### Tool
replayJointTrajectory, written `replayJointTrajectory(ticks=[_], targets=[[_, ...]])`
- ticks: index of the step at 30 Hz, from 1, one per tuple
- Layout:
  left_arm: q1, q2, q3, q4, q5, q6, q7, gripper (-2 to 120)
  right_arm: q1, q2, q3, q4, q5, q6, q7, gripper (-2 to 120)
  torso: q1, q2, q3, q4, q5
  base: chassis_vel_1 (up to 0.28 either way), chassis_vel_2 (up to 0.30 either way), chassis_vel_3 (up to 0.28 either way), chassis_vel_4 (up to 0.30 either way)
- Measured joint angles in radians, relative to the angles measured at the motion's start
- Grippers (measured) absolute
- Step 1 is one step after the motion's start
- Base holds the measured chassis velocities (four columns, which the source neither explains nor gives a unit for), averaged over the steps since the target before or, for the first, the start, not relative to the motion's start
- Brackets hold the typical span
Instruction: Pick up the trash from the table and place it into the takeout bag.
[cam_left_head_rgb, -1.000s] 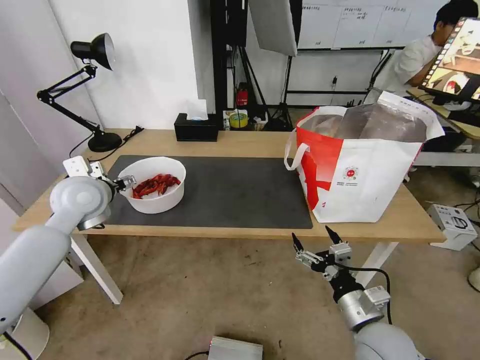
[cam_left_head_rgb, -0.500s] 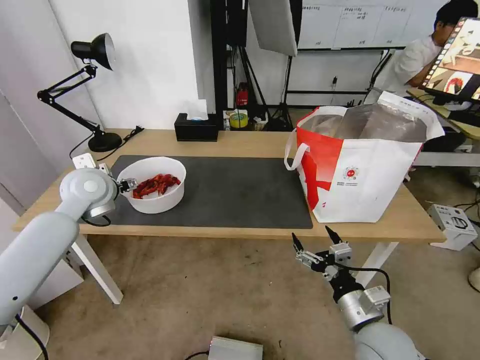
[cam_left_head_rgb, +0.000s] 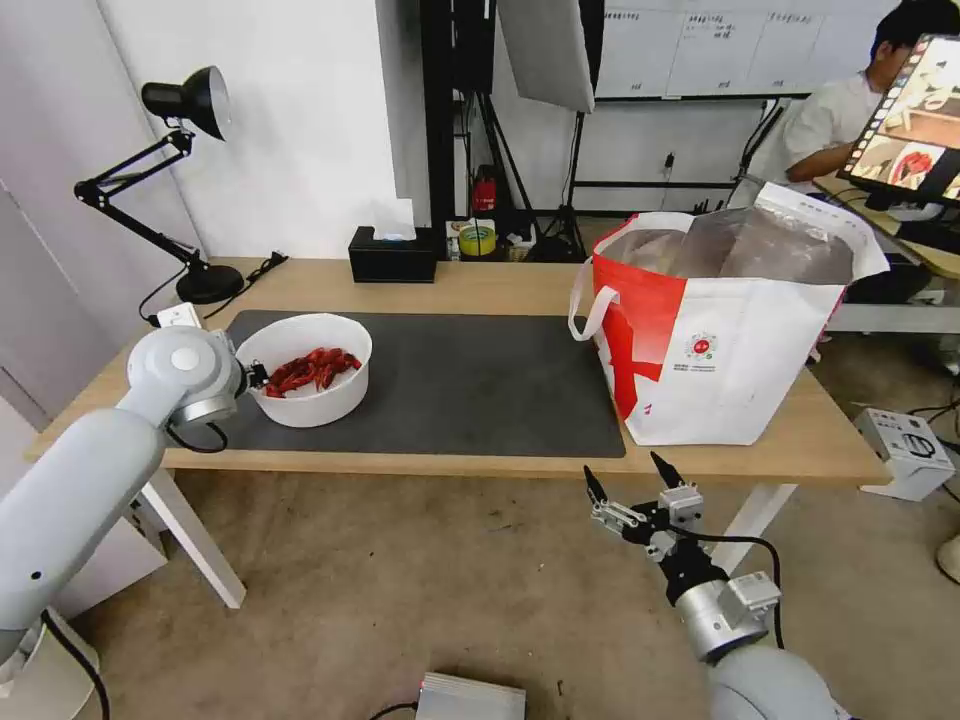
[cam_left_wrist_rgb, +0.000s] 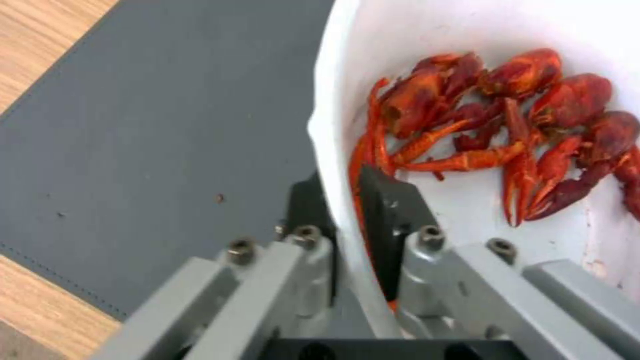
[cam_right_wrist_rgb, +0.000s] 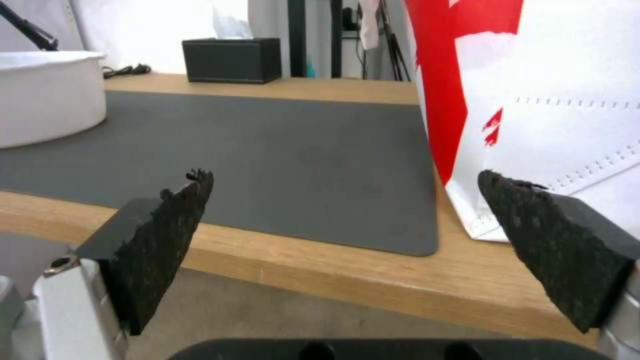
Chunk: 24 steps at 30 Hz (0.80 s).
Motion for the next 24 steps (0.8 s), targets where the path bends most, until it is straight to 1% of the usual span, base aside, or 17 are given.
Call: replayJointTrajectory(ticks=[1, 3, 15, 21, 24], targets=[[-0.004, 0.001, 0.005, 0.001, -0.006, 0.003, 0.0, 2, 0.0, 0.0, 0.0, 0.0, 0.0, 0.0, 0.0, 100, 0.0, 0.0, 0.0, 0.0, 0.0, 0.0, 0.0, 0.0, 0.0], [-0.008, 0.001, 0.009, 0.003, -0.008, 0.005, 0.0, 0, 0.0, 0.0, 0.0, 0.0, 0.0, 0.0, 0.0, 100, 0.0, 0.0, 0.0, 0.0, 0.0, 0.0, 0.0, 0.0, 0.0], [-0.033, -0.002, 0.022, 0.007, -0.033, 0.0, -0.002, 0, 0.0, 0.0, 0.0, 0.0, 0.0, 0.0, 0.0, 100, 0.0, 0.0, 0.0, 0.0001, -0.0003, 0.0, 0.0, 0.0, 0.0], [-0.097, -0.009, 0.032, -0.016, -0.06, -0.024, -0.002, 0, 0.0, 0.0, 0.0, 0.0, 0.0, 0.0, 0.0, 100, 0.0, 0.0, 0.0, 0.0001, -0.0001, 0.0, 0.0, 0.0, 0.0], [-0.174, -0.021, 0.066, -0.055, -0.085, -0.046, -0.002, 0, 0.0, 0.0, 0.0, 0.0, 0.0, 0.0, 0.0, 100, 0.0, 0.0, 0.0, 0.0, 0.0002, 0.0, 0.0, 0.0, 0.0]])
